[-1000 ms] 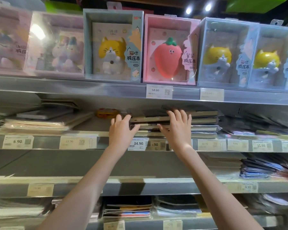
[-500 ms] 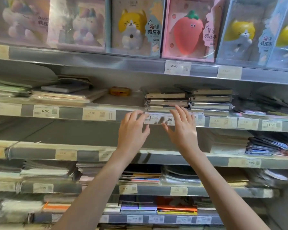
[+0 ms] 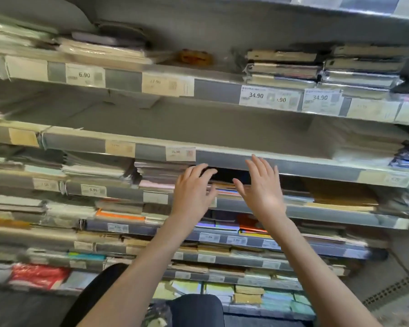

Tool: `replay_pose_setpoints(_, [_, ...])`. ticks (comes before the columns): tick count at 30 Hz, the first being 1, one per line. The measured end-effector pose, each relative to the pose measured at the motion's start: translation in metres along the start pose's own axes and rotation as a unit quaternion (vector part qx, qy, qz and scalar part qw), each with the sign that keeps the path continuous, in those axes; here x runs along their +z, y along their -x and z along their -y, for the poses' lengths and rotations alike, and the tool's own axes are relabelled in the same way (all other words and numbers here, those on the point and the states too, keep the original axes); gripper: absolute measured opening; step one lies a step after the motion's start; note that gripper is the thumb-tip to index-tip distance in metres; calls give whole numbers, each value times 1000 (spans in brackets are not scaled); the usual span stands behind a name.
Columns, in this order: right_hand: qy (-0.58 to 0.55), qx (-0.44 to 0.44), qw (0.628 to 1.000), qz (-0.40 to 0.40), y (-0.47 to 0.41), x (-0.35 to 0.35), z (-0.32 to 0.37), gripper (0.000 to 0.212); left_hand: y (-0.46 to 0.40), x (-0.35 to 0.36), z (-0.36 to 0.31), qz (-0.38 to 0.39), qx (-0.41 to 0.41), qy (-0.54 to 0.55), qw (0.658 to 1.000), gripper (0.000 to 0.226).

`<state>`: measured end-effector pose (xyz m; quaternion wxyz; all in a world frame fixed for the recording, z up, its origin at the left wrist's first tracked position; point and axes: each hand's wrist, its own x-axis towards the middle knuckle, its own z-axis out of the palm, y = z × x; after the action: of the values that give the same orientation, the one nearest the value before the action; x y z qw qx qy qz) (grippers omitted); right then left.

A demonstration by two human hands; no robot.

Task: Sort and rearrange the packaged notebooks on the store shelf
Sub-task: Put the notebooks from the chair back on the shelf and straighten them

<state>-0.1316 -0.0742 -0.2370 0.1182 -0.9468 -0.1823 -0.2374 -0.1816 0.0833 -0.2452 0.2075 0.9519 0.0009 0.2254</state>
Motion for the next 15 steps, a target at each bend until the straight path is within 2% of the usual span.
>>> replay_pose_setpoints(5, [-24,9,997,68,41,51,7,60,46,41,31,57,-45,4,997,42])
replay_pose_setpoints(15, [-33,-32,984,175,138,170,29,56,160,119,103,178,-154,-11,972,44])
